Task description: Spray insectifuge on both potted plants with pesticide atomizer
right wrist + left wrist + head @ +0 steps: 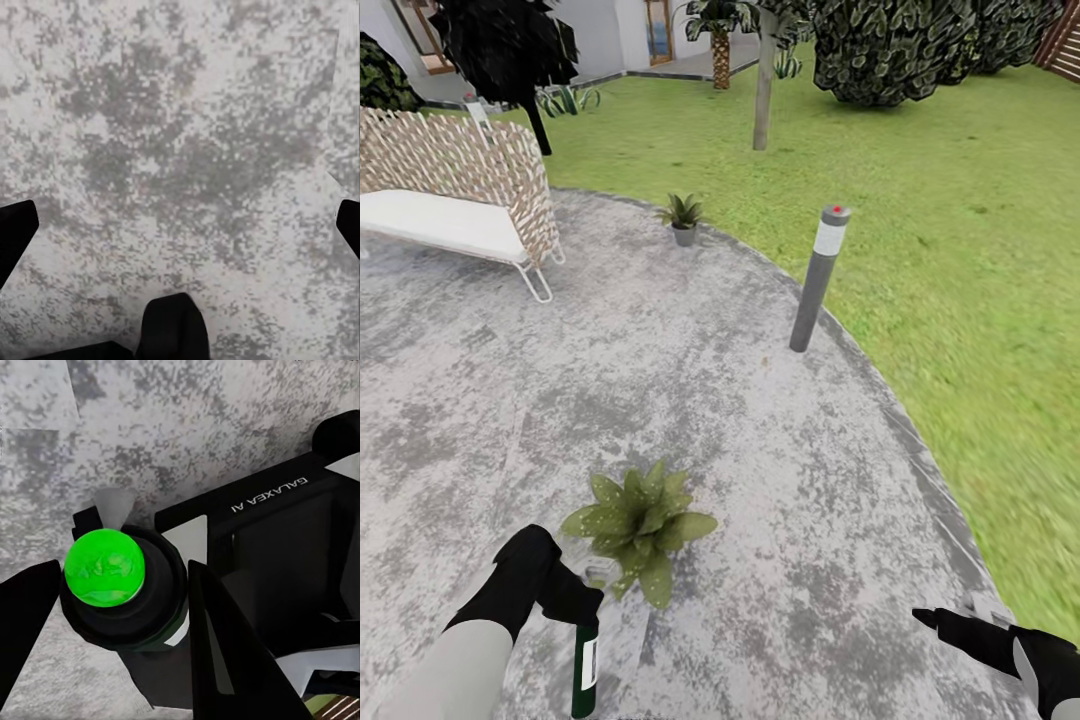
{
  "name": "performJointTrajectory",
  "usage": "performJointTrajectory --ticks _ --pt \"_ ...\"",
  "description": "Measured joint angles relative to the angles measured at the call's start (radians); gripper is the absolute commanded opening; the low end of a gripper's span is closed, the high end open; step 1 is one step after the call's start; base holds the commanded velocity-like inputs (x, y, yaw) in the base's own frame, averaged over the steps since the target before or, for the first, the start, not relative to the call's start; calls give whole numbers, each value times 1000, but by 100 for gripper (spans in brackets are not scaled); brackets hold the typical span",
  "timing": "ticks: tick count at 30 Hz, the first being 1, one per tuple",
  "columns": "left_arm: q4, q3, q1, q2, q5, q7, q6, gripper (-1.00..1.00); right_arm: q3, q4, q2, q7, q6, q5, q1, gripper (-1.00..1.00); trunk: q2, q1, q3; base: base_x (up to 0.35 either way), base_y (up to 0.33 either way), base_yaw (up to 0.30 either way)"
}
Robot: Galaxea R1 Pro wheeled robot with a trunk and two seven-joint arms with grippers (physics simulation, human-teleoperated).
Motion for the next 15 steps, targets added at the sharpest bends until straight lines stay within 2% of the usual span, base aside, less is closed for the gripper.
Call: performJointTrajectory --ticks 6,11,15 --pt "0 0 0 0 1 0 0 -100 0 0 0 0 0 0 0 100 0 0 0 0 -26 202" --pt "0 0 0 0 2 0 0 -100 0 0 0 1 1 1 0 100 0 0 0 0 -281 31" --pt "0 0 0 0 2 0 -1 -100 0 0 0 0 1 1 0 100 0 0 0 0 -336 172"
